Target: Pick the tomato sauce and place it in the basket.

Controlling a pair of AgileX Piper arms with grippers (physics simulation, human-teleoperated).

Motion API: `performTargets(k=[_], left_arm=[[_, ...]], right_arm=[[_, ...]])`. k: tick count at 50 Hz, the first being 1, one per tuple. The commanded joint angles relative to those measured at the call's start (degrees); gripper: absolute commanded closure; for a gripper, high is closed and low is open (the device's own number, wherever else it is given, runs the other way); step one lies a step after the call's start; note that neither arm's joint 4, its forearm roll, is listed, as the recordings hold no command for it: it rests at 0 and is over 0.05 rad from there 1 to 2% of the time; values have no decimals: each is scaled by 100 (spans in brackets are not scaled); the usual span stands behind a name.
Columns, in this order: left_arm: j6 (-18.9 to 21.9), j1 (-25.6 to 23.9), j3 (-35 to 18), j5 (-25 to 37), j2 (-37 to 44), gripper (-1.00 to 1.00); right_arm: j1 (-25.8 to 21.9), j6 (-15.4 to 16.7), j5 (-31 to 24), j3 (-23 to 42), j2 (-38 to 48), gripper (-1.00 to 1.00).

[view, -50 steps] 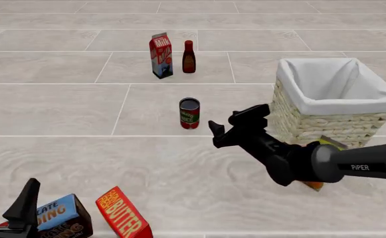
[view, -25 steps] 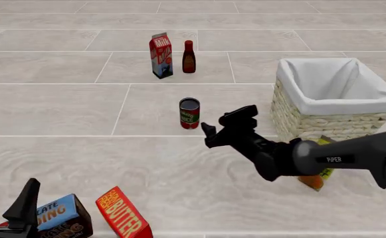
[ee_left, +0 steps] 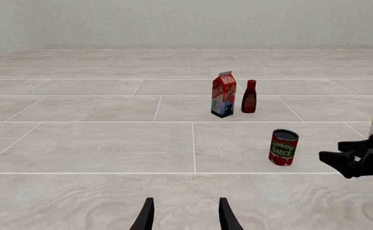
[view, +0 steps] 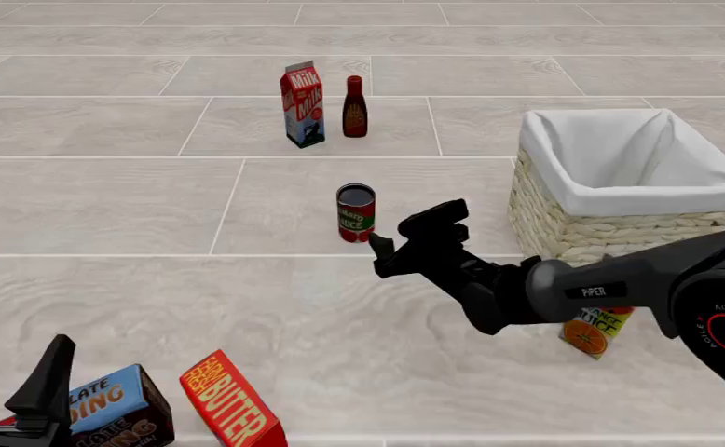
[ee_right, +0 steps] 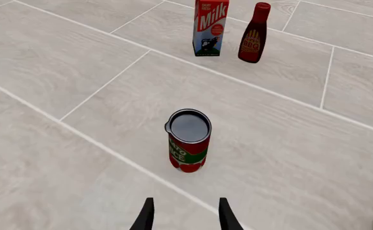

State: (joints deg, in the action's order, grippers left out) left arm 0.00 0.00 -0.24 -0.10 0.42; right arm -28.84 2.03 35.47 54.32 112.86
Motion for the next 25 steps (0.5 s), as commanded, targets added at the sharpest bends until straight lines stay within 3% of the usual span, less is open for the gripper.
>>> performTargets(k=[1, 25], left_arm=[[0, 0, 0, 0, 0, -100], [0, 0, 0, 0, 0, -100]], right_arm=[[-16, -15, -36, 224, 233, -100], [16, 0, -180, 704, 652, -100]])
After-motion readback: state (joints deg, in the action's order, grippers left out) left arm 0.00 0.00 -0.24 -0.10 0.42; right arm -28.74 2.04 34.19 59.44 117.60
